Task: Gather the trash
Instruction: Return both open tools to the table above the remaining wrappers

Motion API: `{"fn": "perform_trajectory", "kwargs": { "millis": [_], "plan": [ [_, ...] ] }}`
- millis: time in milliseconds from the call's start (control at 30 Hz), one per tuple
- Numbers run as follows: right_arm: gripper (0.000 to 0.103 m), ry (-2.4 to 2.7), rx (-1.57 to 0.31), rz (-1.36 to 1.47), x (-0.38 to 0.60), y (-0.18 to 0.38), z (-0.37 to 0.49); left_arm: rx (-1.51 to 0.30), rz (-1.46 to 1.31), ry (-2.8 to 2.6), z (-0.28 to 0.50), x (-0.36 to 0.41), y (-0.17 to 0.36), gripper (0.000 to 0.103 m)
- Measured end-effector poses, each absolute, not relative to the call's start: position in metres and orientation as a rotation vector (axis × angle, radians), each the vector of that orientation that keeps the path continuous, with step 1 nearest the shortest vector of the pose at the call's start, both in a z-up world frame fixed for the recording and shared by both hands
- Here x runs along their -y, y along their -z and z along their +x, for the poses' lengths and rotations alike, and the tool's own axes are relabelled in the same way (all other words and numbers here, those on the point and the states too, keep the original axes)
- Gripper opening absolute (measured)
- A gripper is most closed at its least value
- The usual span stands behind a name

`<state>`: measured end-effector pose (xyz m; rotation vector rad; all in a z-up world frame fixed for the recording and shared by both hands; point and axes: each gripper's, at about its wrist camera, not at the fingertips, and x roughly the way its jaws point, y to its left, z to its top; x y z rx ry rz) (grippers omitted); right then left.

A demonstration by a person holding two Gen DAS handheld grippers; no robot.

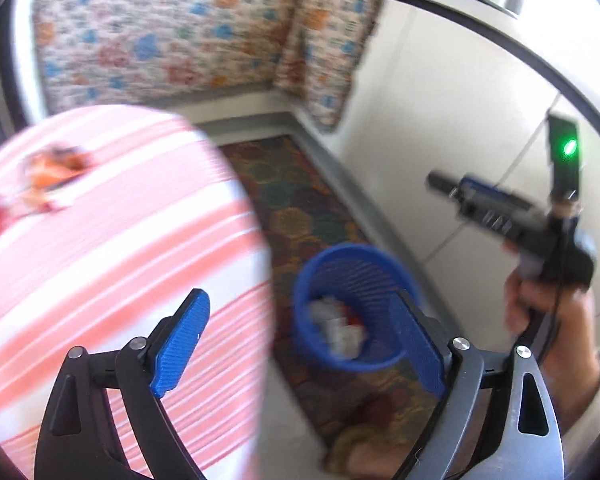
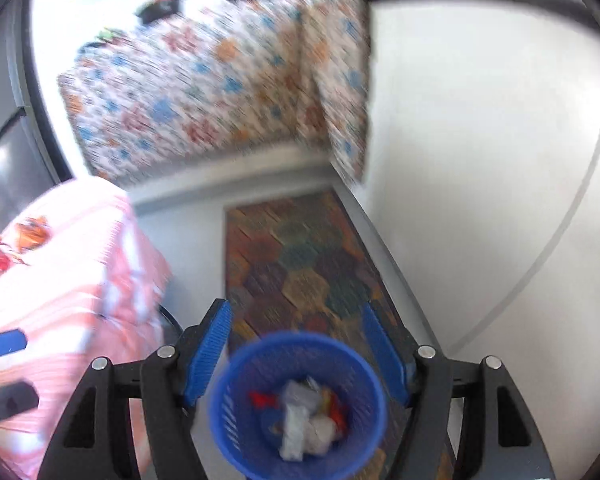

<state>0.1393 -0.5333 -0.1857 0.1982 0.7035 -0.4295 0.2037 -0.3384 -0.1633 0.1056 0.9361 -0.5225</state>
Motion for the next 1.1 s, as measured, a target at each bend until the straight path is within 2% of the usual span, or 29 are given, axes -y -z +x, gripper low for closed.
{"fn": "perform_trajectory", "kwargs": {
  "millis": [200, 500, 633, 700, 767, 933, 1100],
  "plan": [
    [0.070, 0.237, -0.620, 0.100, 0.442, 0.164, 0.171, -0.936, 0.107, 0.275, 0.196, 0.224, 0.173, 0.092],
    [0.070, -0.076, -0.778, 0.040, 0.282, 0.198, 0.224, -0.952, 0.090, -0.008, 0.236, 0.095, 0.200, 0.092],
    [0.070, -0.105, -0.857, -0.049, 0.228, 0.223, 0.246, -0.962, 0.079, -0.033, 0.249, 0.068, 0.204, 0.092],
    [0.070, -0.106, -0.888, -0.071, 0.213, 0.231, 0.260, -0.954, 0.077, -0.040, 0.251, 0.060, 0.204, 0.095],
    [0.070, -0.100, -0.900, -0.089, 0.201, 0.236, 0.272, -0.940, 0.069, -0.064, 0.251, 0.055, 0.206, 0.103],
    [0.075, -0.071, -0.890, -0.068, 0.194, 0.245, 0.288, -0.947, 0.015, -0.074, 0.251, 0.040, 0.208, 0.103],
    [0.075, -0.067, -0.887, -0.065, 0.195, 0.247, 0.288, -0.948, 0.013, -0.073, 0.251, 0.042, 0.210, 0.103]
  ]
}}
